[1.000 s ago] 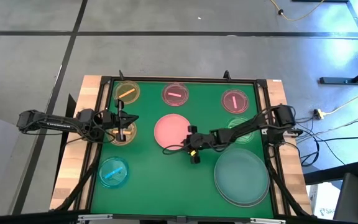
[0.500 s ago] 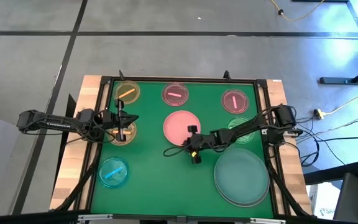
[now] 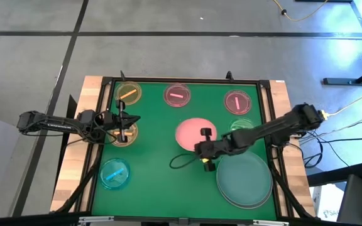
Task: Stack plastic plates
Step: Stack the pink plate on top of the green plate
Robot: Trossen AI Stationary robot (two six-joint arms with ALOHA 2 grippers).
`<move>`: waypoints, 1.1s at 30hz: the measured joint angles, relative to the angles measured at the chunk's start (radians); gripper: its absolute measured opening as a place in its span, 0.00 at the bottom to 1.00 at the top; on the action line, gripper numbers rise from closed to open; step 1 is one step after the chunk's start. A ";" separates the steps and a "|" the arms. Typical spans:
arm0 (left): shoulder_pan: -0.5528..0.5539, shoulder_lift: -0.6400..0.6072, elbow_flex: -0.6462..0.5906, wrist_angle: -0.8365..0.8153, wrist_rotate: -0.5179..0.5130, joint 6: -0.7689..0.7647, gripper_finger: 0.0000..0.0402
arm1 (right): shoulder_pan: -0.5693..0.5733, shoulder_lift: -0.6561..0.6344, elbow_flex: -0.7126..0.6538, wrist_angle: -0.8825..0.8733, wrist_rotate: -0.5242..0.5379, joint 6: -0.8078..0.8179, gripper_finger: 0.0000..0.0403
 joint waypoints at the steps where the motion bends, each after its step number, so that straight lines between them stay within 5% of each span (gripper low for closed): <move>1: 0.000 0.000 0.000 0.000 0.001 0.000 0.01 | 0.015 -0.016 0.018 -0.038 -0.005 0.026 0.01; 9: 0.000 0.000 0.000 0.000 0.003 0.000 0.01 | 0.143 -0.129 0.121 -0.355 -0.120 0.339 0.01; 18: 0.000 0.000 0.000 0.000 0.003 -0.001 0.01 | 0.275 -0.184 0.125 -0.461 -0.220 0.737 0.01; 23: 0.000 0.000 0.000 0.000 0.003 -0.002 0.01 | 0.300 -0.182 0.097 -0.484 -0.392 0.952 0.01; 29: 0.000 0.000 0.000 -0.001 0.004 -0.028 0.01 | 0.318 -0.169 0.046 -0.423 -0.302 0.997 0.01; 33: 0.000 0.000 0.000 -0.002 0.003 -0.028 0.01 | 0.318 -0.136 -0.007 -0.357 -0.372 1.011 0.01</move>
